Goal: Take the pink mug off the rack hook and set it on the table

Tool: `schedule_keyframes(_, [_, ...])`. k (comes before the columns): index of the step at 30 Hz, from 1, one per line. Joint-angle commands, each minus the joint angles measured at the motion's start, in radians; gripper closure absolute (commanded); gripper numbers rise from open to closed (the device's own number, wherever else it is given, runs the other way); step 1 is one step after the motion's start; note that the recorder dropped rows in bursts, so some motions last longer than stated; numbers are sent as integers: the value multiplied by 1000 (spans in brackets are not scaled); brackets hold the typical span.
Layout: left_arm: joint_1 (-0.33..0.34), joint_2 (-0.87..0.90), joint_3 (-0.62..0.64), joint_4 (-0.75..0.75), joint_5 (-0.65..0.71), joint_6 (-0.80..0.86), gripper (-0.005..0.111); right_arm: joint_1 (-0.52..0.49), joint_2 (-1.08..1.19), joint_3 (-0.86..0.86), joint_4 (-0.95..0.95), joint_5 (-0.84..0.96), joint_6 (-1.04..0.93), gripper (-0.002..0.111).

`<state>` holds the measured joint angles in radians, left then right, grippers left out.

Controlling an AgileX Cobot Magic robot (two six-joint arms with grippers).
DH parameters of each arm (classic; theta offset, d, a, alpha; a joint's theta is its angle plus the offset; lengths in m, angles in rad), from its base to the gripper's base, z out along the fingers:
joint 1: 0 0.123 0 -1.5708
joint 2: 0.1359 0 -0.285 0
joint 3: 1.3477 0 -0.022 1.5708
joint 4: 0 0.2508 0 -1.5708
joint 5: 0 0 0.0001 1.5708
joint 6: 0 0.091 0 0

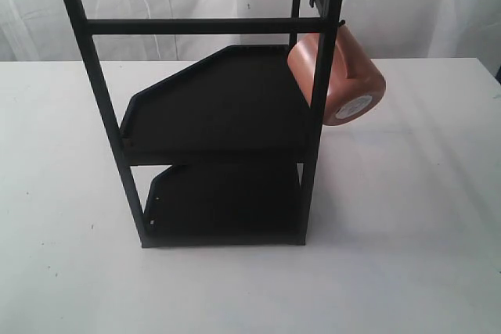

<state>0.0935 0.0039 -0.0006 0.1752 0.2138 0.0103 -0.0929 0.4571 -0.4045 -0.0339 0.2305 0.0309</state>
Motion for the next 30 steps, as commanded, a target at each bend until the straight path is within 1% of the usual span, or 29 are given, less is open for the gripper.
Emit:
schedule_keyframes(1, [3, -4, 1, -3, -4, -10, 107, 41, 257, -167, -10, 238, -49, 108])
schedule_keyframes(4, [3, -4, 1, -3, -4, -10, 107, 78, 446, -279, 42, 432, -117, 108])
schedule_keyframes(6, [3, -4, 1, -3, -4, -10, 107, 104, 542, -341, 94, 502, -176, 108])
schedule_keyframes(9, [3, -4, 1, -3, -4, -10, 107, 141, 652, -418, 227, 554, -272, 108])
schedule_keyframes(13, [3, -4, 1, -3, -4, -10, 107, 183, 728, -543, 431, 723, -494, 108])
schedule_keyframes(16, [3, -4, 1, -3, -4, -10, 107, 220, 733, -654, 533, 814, -636, 108])
schedule_keyframes(19, [3, -4, 1, -3, -4, -10, 107, 254, 722, -759, 554, 812, -745, 108])
schedule_keyframes(21, [3, -4, 1, -3, -4, -10, 107, 261, 720, -804, 554, 784, -751, 108])
schedule_keyframes(26, [3, -4, 1, -3, -4, -10, 107, 261, 721, -804, 558, 779, -754, 108])
schedule_keyframes(30, [3, -4, 1, -3, -4, -10, 107, 261, 721, -783, 596, 727, -770, 108])
